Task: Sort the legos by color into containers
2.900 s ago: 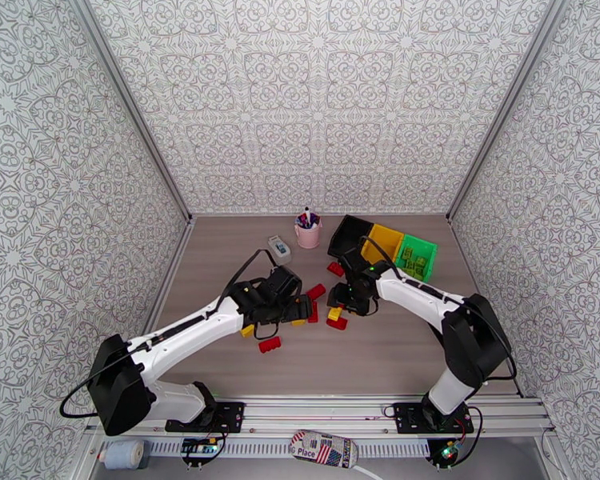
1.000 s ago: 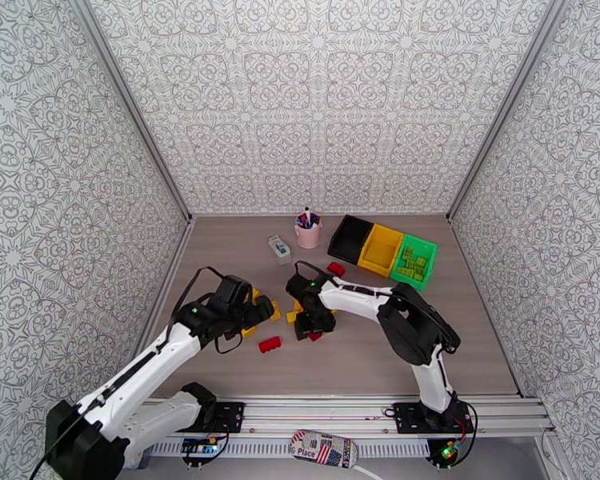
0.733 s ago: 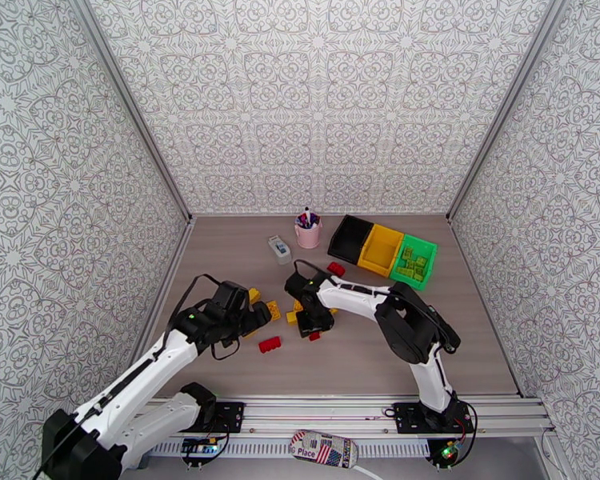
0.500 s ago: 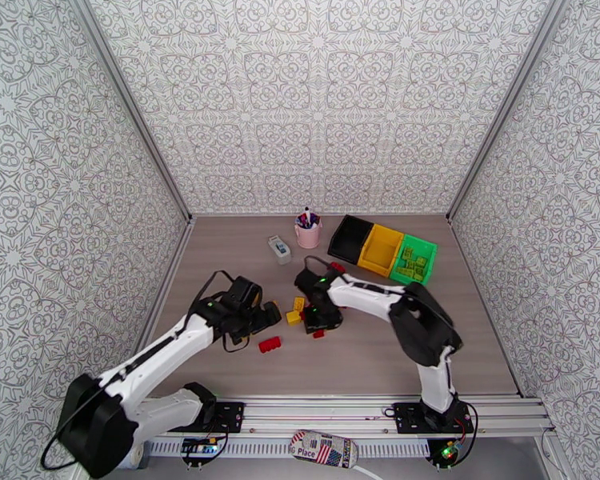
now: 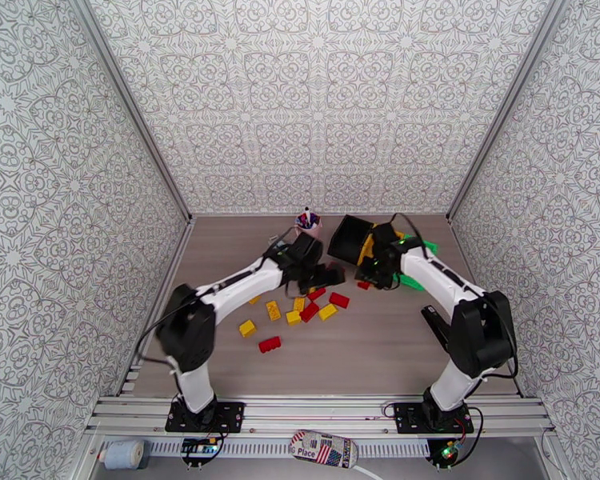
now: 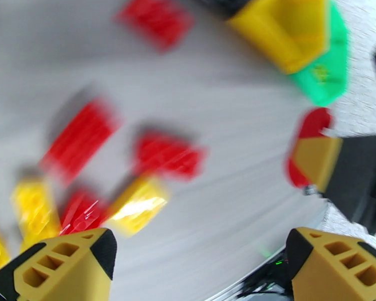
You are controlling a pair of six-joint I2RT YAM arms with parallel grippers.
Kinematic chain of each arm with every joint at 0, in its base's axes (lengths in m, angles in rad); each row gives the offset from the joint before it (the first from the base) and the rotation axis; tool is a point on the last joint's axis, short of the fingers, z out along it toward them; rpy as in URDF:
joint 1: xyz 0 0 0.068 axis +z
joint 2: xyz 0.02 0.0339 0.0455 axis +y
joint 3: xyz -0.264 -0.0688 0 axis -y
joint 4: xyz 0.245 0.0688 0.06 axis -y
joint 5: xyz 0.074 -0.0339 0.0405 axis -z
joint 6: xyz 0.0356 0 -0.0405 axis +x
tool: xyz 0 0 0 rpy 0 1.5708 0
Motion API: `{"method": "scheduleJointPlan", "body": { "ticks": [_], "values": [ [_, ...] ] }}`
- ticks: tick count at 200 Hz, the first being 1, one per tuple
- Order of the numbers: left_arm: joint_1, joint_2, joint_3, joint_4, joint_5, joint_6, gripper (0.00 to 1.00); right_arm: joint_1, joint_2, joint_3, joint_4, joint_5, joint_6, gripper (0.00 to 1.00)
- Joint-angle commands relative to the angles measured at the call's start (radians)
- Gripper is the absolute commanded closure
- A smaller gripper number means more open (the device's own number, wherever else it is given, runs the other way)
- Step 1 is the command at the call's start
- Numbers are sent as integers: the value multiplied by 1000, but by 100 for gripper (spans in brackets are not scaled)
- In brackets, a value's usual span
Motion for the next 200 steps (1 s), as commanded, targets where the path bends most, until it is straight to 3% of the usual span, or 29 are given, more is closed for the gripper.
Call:
{"method": "scheduleJointPlan", "body": {
  "ticks": [1, 59, 97, 139, 166, 200],
  "values": [
    [19, 104, 152, 22, 133, 23, 5, -62, 68, 122, -15, -10, 7, 76],
    [58, 343, 517, 46, 244, -65, 5, -179, 284, 397, -62, -40, 20, 70],
    [75, 342, 536, 48, 240, -67, 5, -194, 397, 585, -141, -52, -5, 48],
    [80, 235, 422, 8, 159, -1, 5, -190, 371, 588, -147, -61, -8, 35],
    [69, 85, 262, -29, -6, 55, 6, -164, 285, 507, -126, -65, -35, 32],
    [65, -112, 29, -76, -197, 75, 5, -58, 199, 416, -176, -12, -130, 27]
  ]
}}
